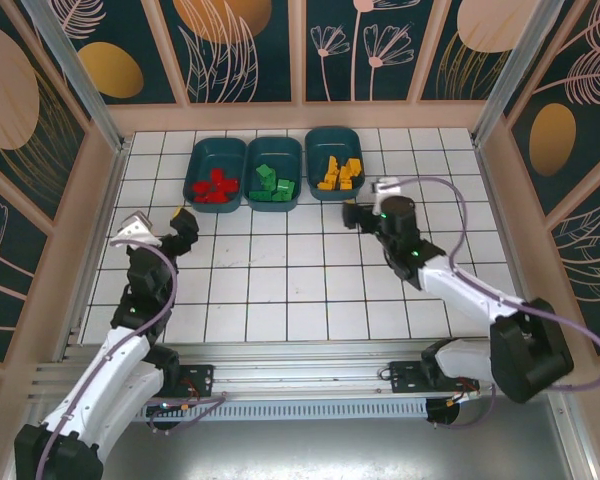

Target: Sort the legos into containers by color

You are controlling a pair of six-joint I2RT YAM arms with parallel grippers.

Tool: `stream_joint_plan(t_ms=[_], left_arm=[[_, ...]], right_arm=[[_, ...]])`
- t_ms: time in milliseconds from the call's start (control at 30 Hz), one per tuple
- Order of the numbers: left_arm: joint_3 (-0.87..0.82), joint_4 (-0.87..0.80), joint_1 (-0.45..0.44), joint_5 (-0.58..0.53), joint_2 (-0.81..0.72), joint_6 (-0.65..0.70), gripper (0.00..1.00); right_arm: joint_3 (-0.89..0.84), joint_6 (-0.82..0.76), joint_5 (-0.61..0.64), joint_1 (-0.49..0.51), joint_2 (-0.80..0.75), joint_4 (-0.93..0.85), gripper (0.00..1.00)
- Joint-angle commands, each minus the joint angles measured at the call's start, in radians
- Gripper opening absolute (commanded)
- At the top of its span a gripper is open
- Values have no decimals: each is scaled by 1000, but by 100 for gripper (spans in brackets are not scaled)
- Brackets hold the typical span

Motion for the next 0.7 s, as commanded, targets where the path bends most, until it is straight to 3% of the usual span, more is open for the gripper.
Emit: stream_joint_plan(t_ms=[0, 200, 400, 500, 600, 667], left_arm=[[-133, 389, 7, -95, -20, 321, 99], [-305, 711, 14, -201, 160, 427, 99], [-273, 1103, 79, -124, 640, 471, 99], [-234, 1088, 106, -89, 690, 486, 99], [-243, 1267, 137, -69, 828, 482, 99], [-197, 1139, 152, 32, 815, 487, 99]], right_arm=[[-121, -96, -27, -131, -104, 313, 99], [-237, -234, -187, -301, -86, 373, 99], [-316, -228, -271, -425, 33, 531, 99], [-330, -174, -372, -495, 108, 581, 99], [-394, -101, -423, -526, 197, 825, 99], [-420, -92, -419, -527, 295, 956, 99]])
